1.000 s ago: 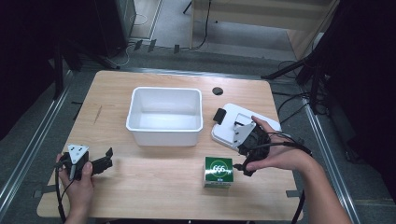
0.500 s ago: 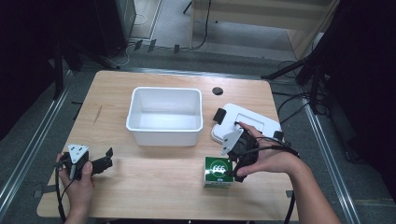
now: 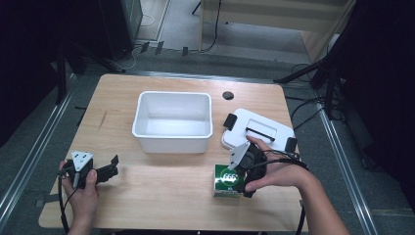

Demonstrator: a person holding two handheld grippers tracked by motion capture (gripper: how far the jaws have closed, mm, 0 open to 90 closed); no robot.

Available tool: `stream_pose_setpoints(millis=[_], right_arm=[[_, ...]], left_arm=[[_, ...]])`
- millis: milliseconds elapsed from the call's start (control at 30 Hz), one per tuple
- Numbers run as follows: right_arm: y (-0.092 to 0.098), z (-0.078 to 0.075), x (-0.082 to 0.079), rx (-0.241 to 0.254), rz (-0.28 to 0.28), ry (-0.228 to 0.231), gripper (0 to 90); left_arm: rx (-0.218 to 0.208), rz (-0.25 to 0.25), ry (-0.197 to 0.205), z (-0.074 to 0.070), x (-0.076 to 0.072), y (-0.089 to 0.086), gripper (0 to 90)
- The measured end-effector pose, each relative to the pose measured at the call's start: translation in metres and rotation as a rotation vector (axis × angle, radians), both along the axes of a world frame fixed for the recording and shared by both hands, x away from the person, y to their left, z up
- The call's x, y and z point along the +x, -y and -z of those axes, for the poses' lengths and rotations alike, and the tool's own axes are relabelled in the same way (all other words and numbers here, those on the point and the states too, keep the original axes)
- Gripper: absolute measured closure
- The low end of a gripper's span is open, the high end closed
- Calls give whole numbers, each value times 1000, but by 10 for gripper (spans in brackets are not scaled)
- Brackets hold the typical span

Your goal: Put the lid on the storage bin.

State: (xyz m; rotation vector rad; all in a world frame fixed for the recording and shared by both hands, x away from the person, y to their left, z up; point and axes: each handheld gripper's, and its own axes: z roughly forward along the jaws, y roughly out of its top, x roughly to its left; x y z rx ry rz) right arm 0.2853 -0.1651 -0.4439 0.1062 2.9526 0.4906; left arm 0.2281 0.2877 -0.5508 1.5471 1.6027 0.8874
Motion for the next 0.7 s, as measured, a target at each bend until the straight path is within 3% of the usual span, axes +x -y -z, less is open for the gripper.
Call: stream_pose_setpoints(millis=[133,700], right_arm=[[-4,5,-2,-6,-23,-13,0],[-10,25,2,-40,-24,-46,1]], left_arm=[[-1,1,1,0,0,0,0],[0,3,-3,0,0,0,0]])
